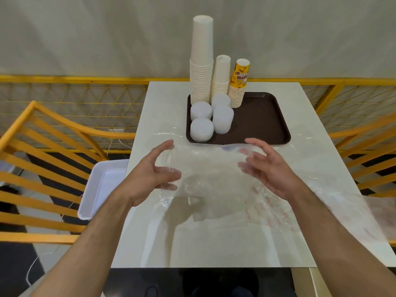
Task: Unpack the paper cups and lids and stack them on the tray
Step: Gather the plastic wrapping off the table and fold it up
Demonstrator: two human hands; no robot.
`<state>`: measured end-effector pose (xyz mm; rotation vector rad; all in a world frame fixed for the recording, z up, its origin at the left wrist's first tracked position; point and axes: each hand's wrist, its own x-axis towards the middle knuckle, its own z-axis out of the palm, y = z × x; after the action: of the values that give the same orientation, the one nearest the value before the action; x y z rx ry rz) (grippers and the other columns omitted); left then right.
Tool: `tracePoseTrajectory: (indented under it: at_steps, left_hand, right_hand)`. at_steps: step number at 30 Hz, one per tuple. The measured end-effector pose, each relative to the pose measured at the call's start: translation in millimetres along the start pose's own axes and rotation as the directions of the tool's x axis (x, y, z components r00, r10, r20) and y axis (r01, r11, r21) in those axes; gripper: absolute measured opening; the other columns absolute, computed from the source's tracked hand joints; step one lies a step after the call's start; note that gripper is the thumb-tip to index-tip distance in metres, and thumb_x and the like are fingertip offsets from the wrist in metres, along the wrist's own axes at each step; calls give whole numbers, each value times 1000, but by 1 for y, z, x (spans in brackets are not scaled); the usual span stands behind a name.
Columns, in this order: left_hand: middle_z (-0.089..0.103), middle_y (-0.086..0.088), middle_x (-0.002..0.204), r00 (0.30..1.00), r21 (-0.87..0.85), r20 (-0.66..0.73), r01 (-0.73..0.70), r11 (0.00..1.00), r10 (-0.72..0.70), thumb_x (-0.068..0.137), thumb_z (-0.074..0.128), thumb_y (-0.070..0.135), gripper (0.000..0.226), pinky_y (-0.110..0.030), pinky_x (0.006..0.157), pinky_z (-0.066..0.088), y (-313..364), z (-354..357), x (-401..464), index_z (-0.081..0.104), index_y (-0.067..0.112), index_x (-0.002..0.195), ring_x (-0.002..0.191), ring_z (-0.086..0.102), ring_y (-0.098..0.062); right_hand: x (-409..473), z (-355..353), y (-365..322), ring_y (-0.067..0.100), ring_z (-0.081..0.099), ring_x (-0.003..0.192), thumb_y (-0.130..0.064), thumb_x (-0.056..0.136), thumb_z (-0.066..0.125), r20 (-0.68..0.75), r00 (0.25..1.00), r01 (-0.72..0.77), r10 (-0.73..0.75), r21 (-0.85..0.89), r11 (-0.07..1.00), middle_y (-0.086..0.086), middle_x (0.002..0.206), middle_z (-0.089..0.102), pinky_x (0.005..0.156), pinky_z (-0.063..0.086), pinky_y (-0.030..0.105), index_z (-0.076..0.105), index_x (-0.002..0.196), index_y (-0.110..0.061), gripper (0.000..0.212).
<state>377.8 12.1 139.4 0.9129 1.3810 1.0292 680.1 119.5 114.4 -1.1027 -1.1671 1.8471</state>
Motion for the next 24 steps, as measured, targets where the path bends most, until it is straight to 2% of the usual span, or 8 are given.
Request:
tracePoseTrajectory:
  at_steps: [3, 7, 9, 11, 13, 16, 21, 24]
  left_hand:
    - [66, 21, 117, 999, -6, 45, 29, 1000, -28, 83, 73, -6, 86, -35, 70, 60, -5, -7, 0, 39, 41, 147, 104, 70, -24]
    - [43, 36, 137, 987, 18, 141, 70, 997, -72, 79, 72, -14, 98, -37, 71, 61, -9, -20, -3, 35, 45, 148, 111, 68, -20]
    - [41, 35, 138, 982, 40, 166, 82, 996, -87, 77, 73, -15, 101, -38, 71, 61, -11, -27, -2, 35, 47, 148, 112, 67, -21]
    - [41, 35, 139, 982, 49, 168, 84, 995, -91, 76, 74, -15, 104, -39, 70, 61, -14, -32, -1, 34, 49, 147, 112, 67, -21]
    - [42, 30, 140, 983, 41, 159, 89, 995, -95, 76, 74, -16, 106, -39, 70, 61, -17, -33, 1, 33, 50, 147, 111, 67, -19]
    - [60, 8, 129, 978, 58, 168, 117, 991, -126, 76, 73, -17, 110, -41, 73, 61, -23, -31, 5, 28, 52, 148, 109, 69, -18]
    - [61, -1, 128, 962, 80, 208, 162, 984, -175, 75, 74, -17, 115, -43, 75, 62, -30, -40, 7, 23, 54, 150, 114, 66, -18]
    - [45, 12, 143, 953, 170, 226, 164, 972, -201, 75, 76, -14, 115, -37, 74, 61, -33, -40, 8, 22, 55, 149, 111, 66, -10]
  right_hand:
    - [-2, 6, 10, 25, 71, 97, 0, 88, 69, 10, 1000, -10, 12, -131, 991, 6, 134, 65, 86, 58, 34, 71, 117, -17, 34]
    - [-3, 6, 11, 20, 70, 94, 3, 89, 69, 51, 998, -37, 48, -203, 979, -20, 127, 65, 79, 58, 34, 55, 140, -40, 68]
    - [-3, 3, 10, 23, 69, 99, 14, 84, 69, 142, 987, -35, 74, -264, 964, -21, 143, 51, 75, 57, 32, 47, 144, -46, 88]
    - [-1, 1, 12, 26, 68, 107, 24, 80, 65, 163, 983, -36, 78, -247, 968, -26, 152, 37, 76, 56, 31, 49, 144, -43, 94]
    - [1, 1, 16, 27, 68, 112, 24, 83, 61, 121, 991, -33, 55, -177, 984, -14, 152, 46, 85, 56, 31, 57, 139, -31, 79]
    - [2, 9, 25, 30, 68, 113, 17, 88, 59, 90, 992, -81, 86, -57, 995, -2, 148, 53, 96, 55, 33, 60, 135, -21, 61]
    - [4, 13, 23, 28, 69, 109, 16, 80, 73, 145, 976, -120, 165, -276, 954, -19, 156, 26, 82, 60, 47, 43, 148, -45, 96]
    - [-2, 8, 21, 25, 68, 111, 19, 78, 73, 171, 950, -168, 263, -429, 888, -14, 134, 44, 81, 61, 46, 32, 149, -55, 110]
